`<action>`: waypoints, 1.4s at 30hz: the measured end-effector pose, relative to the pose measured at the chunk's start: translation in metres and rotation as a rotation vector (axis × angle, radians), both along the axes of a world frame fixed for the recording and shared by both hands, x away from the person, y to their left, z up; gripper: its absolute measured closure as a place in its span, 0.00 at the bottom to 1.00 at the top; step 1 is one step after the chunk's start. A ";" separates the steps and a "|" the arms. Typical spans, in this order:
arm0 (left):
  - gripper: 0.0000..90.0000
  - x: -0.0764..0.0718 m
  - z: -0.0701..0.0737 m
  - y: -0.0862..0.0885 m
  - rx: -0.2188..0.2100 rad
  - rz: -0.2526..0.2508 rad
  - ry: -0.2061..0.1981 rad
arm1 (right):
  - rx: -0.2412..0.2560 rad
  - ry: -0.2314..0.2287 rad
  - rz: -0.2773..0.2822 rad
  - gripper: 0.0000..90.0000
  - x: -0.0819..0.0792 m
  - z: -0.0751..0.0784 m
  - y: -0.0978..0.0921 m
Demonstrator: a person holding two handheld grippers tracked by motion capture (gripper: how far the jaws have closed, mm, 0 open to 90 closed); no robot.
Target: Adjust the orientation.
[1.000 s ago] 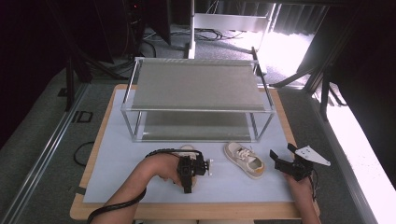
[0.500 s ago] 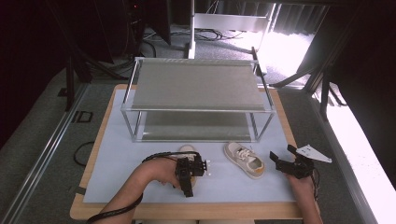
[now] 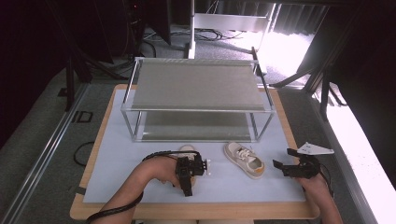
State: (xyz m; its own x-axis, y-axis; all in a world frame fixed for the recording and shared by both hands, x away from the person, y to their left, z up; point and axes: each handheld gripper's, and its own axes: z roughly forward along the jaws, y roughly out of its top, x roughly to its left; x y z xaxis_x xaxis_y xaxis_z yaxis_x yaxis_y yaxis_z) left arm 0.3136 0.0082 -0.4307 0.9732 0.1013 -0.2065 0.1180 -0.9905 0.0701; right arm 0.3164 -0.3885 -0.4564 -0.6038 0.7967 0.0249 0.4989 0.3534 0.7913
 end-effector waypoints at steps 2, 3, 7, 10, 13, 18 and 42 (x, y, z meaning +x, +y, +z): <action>0.54 0.000 0.000 0.000 -0.002 -0.004 -0.001 | -0.032 0.026 0.033 0.16 0.001 0.002 0.002; 0.54 0.000 0.000 0.000 -0.002 -0.002 0.001 | -0.048 0.039 0.044 0.16 0.002 0.003 0.002; 0.54 0.000 0.000 0.001 0.005 -0.004 0.001 | -0.099 0.080 0.088 0.16 0.005 0.008 0.005; 0.54 0.001 0.000 0.001 0.008 -0.005 0.003 | -0.146 0.103 0.117 0.16 0.008 0.013 0.007; 0.54 0.000 0.000 0.001 0.015 -0.009 0.001 | -0.196 0.137 0.147 0.16 0.010 0.018 0.010; 0.54 0.001 0.000 0.001 0.022 -0.008 0.000 | -0.291 0.189 0.203 0.16 0.013 0.024 0.017; 0.55 0.001 0.000 0.001 0.040 -0.007 0.007 | -0.637 0.427 0.378 0.24 0.025 0.052 0.051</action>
